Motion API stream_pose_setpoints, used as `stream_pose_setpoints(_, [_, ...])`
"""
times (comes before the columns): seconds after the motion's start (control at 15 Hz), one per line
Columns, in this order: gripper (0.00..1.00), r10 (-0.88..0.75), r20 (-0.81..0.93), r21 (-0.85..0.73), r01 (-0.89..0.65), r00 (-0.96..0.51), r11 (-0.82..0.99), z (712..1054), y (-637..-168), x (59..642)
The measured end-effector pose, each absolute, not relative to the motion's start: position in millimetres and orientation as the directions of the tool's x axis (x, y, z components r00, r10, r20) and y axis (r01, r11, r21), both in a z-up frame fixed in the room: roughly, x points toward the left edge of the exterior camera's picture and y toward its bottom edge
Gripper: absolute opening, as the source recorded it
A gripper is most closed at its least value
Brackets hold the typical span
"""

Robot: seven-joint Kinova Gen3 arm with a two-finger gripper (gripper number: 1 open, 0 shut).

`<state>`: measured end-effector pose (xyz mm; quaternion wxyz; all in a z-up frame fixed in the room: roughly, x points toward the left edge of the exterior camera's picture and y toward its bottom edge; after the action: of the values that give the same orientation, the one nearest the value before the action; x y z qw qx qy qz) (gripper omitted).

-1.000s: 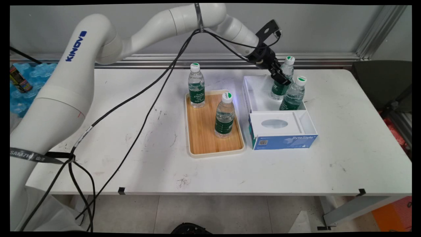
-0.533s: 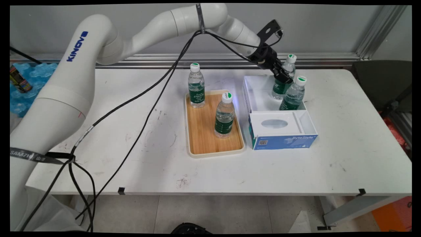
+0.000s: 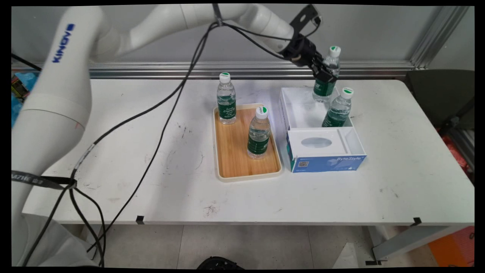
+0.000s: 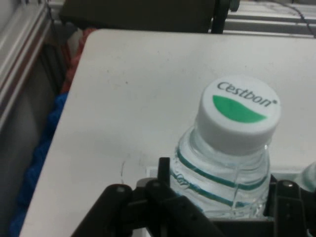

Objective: Place the picked object on the tray

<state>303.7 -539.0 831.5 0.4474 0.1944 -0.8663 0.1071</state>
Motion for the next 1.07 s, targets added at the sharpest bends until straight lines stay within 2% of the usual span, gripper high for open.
stream_pose_setpoints(0.33, [0.00,-0.228,0.829,-0.043,-0.465,-0.511,0.884,885,-501,325])
stream_pose_setpoints(0.67, [0.00,-0.240,0.822,-0.065,-0.504,-0.517,0.862,924,-468,355])
stream_pose_setpoints(1.07, [0.00,-0.284,0.796,-0.052,-0.529,-0.534,0.847,947,-425,402])
